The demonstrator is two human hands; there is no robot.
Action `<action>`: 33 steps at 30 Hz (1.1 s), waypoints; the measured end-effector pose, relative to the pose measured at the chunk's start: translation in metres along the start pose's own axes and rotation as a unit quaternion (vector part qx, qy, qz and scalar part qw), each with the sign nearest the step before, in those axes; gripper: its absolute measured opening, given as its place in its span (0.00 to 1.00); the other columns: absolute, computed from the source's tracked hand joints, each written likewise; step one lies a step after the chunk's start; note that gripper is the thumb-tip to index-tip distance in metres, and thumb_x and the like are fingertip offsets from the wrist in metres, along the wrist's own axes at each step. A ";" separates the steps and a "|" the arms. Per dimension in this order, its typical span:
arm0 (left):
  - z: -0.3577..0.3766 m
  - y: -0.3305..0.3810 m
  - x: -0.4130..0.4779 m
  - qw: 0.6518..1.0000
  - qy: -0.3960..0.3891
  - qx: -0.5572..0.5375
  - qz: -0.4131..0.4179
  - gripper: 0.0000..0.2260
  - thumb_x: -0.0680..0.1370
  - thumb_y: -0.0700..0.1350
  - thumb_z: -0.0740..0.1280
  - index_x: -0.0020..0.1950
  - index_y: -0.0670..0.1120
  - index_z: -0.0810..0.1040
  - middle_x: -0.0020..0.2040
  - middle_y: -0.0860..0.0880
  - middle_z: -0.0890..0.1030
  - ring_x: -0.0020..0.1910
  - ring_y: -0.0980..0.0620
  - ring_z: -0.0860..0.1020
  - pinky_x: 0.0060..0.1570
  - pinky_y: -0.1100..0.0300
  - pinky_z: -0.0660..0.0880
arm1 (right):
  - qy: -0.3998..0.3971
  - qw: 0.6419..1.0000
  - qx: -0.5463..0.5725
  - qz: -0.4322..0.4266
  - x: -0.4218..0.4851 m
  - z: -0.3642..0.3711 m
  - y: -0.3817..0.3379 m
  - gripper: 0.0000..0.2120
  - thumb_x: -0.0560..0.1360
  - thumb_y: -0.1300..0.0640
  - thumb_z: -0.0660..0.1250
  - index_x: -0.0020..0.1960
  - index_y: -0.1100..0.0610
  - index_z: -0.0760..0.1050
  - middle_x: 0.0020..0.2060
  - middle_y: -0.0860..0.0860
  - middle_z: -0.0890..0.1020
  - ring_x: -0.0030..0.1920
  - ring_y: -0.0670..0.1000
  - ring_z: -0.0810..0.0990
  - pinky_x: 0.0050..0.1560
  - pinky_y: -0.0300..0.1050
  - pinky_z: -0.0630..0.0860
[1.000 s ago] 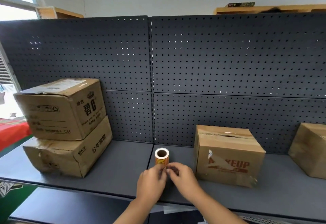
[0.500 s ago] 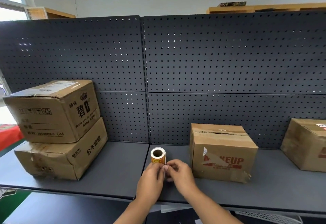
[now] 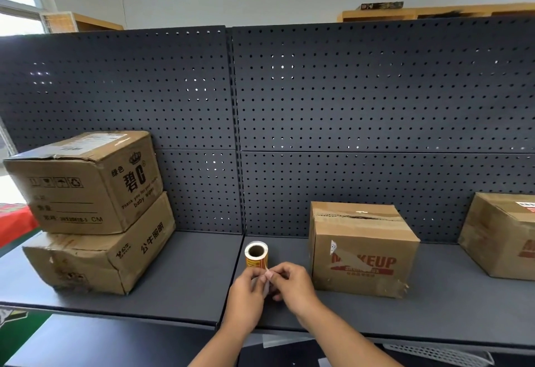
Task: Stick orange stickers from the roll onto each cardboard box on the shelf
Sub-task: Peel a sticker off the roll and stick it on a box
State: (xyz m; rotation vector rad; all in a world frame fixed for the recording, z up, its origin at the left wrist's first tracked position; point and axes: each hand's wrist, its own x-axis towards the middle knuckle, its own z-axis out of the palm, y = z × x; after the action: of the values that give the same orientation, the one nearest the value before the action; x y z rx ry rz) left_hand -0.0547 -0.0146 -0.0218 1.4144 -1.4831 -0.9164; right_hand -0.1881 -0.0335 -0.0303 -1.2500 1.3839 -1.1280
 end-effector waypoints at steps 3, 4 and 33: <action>0.000 -0.002 0.002 1.000 -0.004 -0.008 -0.017 0.05 0.84 0.42 0.66 0.52 0.48 0.81 0.46 0.52 0.85 0.45 0.60 0.83 0.41 0.73 0.74 | 0.001 1.000 -0.029 -0.006 -0.001 0.001 0.001 0.05 0.82 0.56 0.69 0.49 0.55 0.83 0.44 0.54 0.86 0.43 0.51 0.84 0.40 0.43 0.82; 0.000 -0.001 0.002 1.000 -0.004 -0.010 -0.025 0.05 0.84 0.43 0.66 0.52 0.49 0.81 0.47 0.53 0.85 0.47 0.59 0.83 0.41 0.72 0.74 | 0.002 0.999 -0.036 -0.010 -0.002 0.001 0.000 0.06 0.82 0.56 0.68 0.49 0.54 0.83 0.44 0.53 0.86 0.44 0.52 0.84 0.39 0.41 0.82; 0.003 -0.001 0.014 0.991 0.057 -0.044 -0.112 0.04 0.81 0.39 0.68 0.50 0.46 0.81 0.49 0.47 0.83 0.50 0.50 0.81 0.47 0.59 0.75 | 0.022 0.999 -0.035 0.026 -0.007 -0.010 -0.016 0.09 0.83 0.61 0.64 0.49 0.59 0.82 0.38 0.58 0.87 0.36 0.55 0.88 0.45 0.52 0.87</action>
State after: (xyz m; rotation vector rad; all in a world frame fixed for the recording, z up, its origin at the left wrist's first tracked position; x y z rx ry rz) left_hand -0.0571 -0.0287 -0.0228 1.5623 -1.2022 -1.0078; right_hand -0.1950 -0.0268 -0.0126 -1.2382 1.4927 -1.0861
